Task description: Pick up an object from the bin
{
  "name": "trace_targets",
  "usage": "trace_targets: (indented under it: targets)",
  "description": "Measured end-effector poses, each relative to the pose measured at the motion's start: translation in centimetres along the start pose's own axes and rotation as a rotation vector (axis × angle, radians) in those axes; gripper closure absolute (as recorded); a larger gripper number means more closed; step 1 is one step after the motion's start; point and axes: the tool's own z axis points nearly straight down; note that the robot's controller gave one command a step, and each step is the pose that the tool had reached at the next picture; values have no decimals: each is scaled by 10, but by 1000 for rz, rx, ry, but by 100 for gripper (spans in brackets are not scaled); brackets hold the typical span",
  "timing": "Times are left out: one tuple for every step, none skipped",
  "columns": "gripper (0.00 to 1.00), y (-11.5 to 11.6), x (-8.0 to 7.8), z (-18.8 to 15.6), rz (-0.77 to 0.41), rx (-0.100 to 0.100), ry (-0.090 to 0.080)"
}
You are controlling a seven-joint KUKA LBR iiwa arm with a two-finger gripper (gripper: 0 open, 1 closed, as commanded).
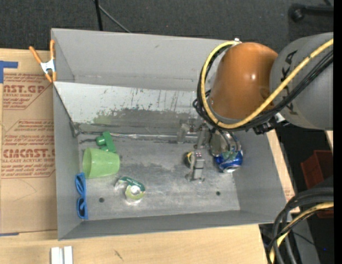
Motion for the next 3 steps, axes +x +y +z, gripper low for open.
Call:
trace_targets:
  targets:
    - [0,-75,-25,145,366,2,2]
    - [0,-76,-21,112,520,1,-1]
    - [0,-84,-36,102,741,2,-1]
